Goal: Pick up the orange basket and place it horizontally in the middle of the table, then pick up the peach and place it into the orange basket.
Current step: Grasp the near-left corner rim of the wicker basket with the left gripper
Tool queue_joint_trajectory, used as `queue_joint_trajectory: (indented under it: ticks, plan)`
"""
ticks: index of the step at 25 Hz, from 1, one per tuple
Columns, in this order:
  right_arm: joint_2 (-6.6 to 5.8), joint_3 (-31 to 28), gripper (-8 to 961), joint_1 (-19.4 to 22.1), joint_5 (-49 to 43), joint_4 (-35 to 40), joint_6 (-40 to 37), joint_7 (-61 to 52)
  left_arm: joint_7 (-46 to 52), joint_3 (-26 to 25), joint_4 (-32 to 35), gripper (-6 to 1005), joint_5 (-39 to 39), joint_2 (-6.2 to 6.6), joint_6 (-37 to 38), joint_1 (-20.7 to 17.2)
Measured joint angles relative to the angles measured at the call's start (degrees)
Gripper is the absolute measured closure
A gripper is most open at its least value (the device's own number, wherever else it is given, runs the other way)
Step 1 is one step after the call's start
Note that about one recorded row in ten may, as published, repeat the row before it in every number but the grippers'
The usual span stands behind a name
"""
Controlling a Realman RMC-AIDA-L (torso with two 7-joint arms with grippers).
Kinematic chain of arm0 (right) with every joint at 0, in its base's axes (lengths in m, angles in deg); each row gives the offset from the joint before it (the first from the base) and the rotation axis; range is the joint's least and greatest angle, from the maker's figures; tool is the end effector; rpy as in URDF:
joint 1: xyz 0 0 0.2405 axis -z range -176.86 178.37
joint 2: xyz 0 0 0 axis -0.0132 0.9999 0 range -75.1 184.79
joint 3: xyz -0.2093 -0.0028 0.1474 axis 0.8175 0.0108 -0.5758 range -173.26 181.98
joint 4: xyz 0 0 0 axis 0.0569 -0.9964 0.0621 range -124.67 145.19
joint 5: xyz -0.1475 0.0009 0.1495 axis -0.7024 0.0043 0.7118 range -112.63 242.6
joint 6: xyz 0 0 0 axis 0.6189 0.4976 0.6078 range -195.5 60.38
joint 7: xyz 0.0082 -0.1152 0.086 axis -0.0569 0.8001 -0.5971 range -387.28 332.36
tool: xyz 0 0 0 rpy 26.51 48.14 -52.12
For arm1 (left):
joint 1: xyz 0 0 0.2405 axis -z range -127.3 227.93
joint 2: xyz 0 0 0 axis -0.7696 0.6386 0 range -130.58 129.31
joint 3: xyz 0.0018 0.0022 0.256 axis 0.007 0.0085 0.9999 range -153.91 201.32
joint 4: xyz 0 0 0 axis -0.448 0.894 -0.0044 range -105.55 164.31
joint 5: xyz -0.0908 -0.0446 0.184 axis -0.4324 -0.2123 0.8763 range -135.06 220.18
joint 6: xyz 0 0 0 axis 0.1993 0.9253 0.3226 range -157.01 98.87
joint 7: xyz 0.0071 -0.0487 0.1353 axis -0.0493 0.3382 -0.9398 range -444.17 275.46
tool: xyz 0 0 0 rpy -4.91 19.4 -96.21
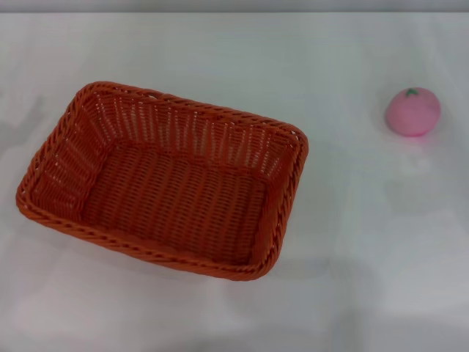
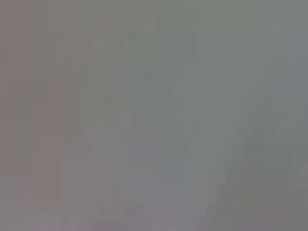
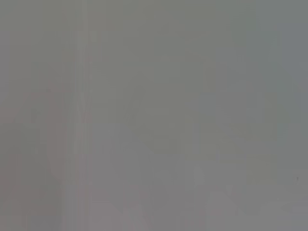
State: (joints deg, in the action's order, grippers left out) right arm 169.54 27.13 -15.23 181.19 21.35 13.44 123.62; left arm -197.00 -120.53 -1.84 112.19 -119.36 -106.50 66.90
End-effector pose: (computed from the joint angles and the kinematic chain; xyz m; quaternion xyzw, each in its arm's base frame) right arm 0.3882 0.2764 0.0875 -0.6624 0.1992 0.3301 0.6423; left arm -0.3358 0.3134 0.0817 -0.7102 -0.2982 -0.4484 0.4534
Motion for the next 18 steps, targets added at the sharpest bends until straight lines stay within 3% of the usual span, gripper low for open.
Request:
queue_joint_trajectory:
  ticks: [9,11,12,14,18]
  plan:
    - [0.00,-0.40,174,-0.40,0.45,0.22,-0.23,0.42,37.37,-0.06,-25.31,133,26.38,0.71,2.84,0.54]
    - [0.00,-0.43,174,-0.49,0.52,0.25,-0.27,0.56,40.51,-0.03,-27.09,133,29.01,0.89,2.61,0.93]
    - [0.00,-0.45,174,-0.56,0.54,0.39,-0.27,0.58,49.58,-0.01,-30.75,133,37.68,1.95,0.69,3.18]
    - [0.00,-0.50,174,-0.61,0.58,0.68,-0.26,0.60,52.97,0.00,-31.16,133,41.01,3.04,-0.94,4.79]
    - [0.00,-0.54,173,-0.62,0.98,0.93,0.02,0.59,62.51,-0.02,-31.25,134,51.29,6.45,-7.26,10.14]
